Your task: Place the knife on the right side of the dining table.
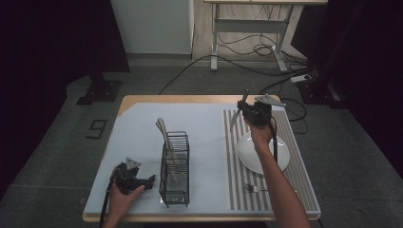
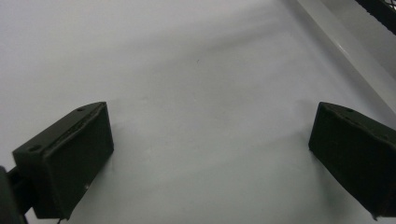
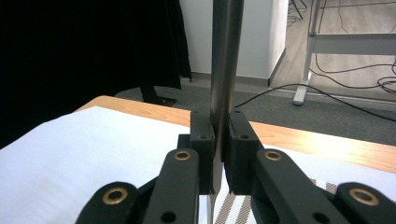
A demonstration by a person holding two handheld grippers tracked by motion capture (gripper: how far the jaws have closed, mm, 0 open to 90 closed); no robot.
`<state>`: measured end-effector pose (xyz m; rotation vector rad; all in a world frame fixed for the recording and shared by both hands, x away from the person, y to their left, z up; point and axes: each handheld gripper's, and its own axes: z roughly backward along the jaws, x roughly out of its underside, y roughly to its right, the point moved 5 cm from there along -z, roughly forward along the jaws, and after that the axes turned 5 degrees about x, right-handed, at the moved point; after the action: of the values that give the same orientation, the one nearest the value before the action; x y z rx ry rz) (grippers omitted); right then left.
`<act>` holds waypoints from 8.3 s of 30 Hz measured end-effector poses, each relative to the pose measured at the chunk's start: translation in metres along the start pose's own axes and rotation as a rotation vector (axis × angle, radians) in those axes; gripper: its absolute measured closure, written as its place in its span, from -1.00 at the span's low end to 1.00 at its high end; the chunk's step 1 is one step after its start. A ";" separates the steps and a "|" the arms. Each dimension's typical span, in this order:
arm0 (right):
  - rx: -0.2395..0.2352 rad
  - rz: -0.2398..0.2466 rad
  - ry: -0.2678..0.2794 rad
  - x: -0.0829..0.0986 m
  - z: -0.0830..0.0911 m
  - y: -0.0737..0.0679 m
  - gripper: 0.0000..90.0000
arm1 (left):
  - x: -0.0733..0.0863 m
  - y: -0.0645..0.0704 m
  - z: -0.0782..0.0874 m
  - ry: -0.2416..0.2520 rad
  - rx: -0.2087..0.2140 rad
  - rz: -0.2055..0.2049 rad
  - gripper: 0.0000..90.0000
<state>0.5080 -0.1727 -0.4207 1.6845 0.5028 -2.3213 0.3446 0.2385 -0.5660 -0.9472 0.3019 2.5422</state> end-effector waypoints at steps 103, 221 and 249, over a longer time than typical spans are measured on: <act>0.217 -0.226 -0.154 0.066 -0.028 0.126 0.24 | 0.000 0.000 0.000 0.001 -0.001 -0.003 -1.00; 0.361 -0.251 -0.373 0.097 -0.047 0.155 -0.22 | 0.000 0.000 0.000 0.000 0.000 -0.002 -1.00; 0.204 -0.254 -0.251 0.094 0.018 0.117 -0.22 | 0.000 0.000 0.000 0.000 -0.001 -0.002 -1.00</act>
<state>0.5073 -0.2850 -0.5212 1.4477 0.4657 -2.8041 0.3445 0.2387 -0.5659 -0.9470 0.3000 2.5407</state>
